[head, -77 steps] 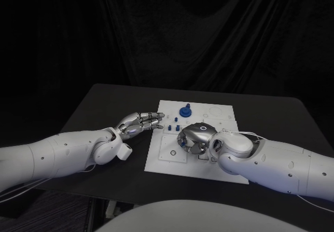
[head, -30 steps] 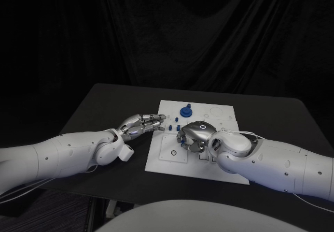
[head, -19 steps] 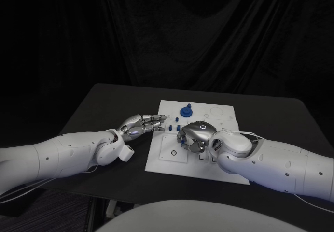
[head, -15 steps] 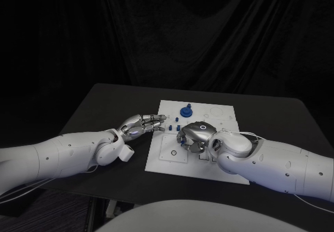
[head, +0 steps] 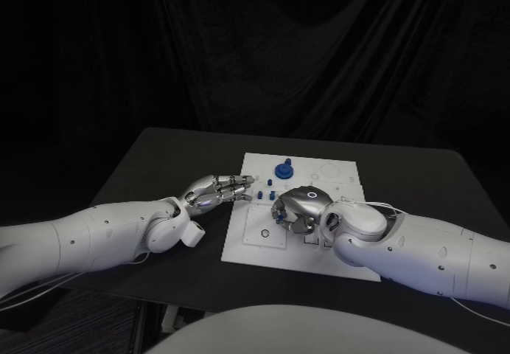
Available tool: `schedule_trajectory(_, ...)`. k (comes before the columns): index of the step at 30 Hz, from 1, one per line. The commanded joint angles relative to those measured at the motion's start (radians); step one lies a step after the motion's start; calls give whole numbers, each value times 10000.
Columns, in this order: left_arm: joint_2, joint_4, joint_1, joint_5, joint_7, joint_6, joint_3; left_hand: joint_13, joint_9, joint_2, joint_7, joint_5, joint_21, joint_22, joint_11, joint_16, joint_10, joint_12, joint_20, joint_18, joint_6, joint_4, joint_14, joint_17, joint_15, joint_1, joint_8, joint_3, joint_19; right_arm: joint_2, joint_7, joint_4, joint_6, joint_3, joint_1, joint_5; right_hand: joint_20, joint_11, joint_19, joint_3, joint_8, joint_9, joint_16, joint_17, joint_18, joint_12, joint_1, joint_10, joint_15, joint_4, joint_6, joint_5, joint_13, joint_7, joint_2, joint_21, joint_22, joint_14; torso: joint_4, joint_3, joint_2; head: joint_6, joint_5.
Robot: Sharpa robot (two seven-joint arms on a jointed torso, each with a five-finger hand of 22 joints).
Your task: Assemble the parts on the task board
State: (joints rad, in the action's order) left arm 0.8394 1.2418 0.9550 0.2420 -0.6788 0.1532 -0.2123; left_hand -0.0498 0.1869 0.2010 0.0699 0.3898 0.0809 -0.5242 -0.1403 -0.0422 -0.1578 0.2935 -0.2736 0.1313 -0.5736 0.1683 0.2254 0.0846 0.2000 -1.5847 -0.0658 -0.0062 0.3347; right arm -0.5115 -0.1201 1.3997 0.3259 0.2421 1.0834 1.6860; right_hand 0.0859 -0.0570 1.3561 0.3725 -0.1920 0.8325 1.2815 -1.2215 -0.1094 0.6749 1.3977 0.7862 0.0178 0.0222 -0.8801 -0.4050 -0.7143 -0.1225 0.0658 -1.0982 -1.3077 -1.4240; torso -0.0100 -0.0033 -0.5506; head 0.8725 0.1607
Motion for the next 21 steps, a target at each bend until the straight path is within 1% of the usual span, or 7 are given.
schedule_trajectory(1, -20, 8, -18, -79, -1480, 145, 11, 16, -9, 59, 72, 52, -19, 9, 1, -10, 66, -48, -51, 177, 13, 7, -66, -9, 22, -40, 34, 36, -45, -31, -132, 33, -67, -2, -38, 67, 48, -25, -54, -2, 120, 6, -62, 47, 112, -19, 68, -13, -31, -8, 70, 61, 28, -30, 21, 102, -1326, 87, -10, -2, 1, 2, 1)
schedule_trajectory(5, -20, 5, -23, -79, -1465, 161, 11, 15, -13, 66, 77, 49, -19, 17, -2, -8, 73, -46, -55, 179, 21, 4, -78, -14, 24, -30, 35, 68, -43, -46, -158, 28, -103, -2, -49, 67, 77, -61, -96, 25, 357, -84, -100, 102, 101, -67, 67, -103, -68, -34, 324, 92, 72, -28, 51, 180, -1308, 129, 5, 4, -7, 2, 17)
schedule_trajectory(6, -20, 4, -24, -79, -1462, 164, 11, 15, -13, 66, 77, 49, -19, 17, -2, -8, 73, -46, -55, 179, 21, 4, -78, -14, 24, -30, 35, 68, -43, -47, -158, 27, -102, -2, -51, 67, 93, -82, -131, 42, 472, -148, -131, 145, 89, -88, 63, -156, -91, -50, 430, 116, 89, -20, 64, 250, -1291, 159, 10, 3, -7, 2, 20)
schedule_trajectory(14, -47, -22, -34, -79, -1430, 205, 11, 15, -9, 72, 82, 51, -19, 22, -2, -8, 78, -46, -58, 180, 8, 0, -81, -14, 26, -26, 33, 94, -42, -28, -85, 17, 9, -2, -81, 67, 102, -85, -155, 69, 516, -174, -151, 174, 80, -85, 119, -177, -89, -25, 431, 146, 96, -3, 65, 296, -1281, 181, -13, 6, -6, 2, 36)
schedule_trajectory(18, -56, -35, -38, -79, -1413, 226, 11, 15, -9, 72, 82, 51, -19, 22, -2, -8, 78, -46, -58, 180, 8, 0, -81, -14, 26, -26, 33, 94, -42, -24, -23, 19, 101, -2, -88, 67, 94, -59, -142, 26, 327, 15, -129, 171, 81, 3, 240, -103, -64, 42, 194, 229, 84, -9, 57, 269, -1294, 182, -10, 4, -9, 2, 69)
schedule_trajectory(20, -61, -44, -40, -79, -1407, 232, 11, 13, -3, 80, 88, 53, -18, 26, -3, -8, 78, -39, -60, 182, -13, -5, -83, -15, 27, -24, 29, 120, -40, -27, 7, 20, 149, -2, -91, 67, 77, -2, -140, -65, 30, 341, -126, 189, 89, 175, 318, -37, -28, 78, 164, 265, -1, -20, 41, 269, -1296, 187, -11, 5, -9, 2, 71)
schedule_trajectory(21, -65, -51, -41, -79, -1404, 235, 11, 13, -3, 80, 88, 53, -18, 26, -3, -8, 78, -39, -60, 182, -13, -5, -83, -15, 27, -24, 29, 120, -40, -28, 22, 19, 171, -2, -92, 67, 60, -7, -141, -83, -34, 419, -123, 190, 81, 221, 337, -21, -25, 88, 191, 280, -24, -18, 41, 272, -1296, 187, -15, 4, -7, 2, 71)
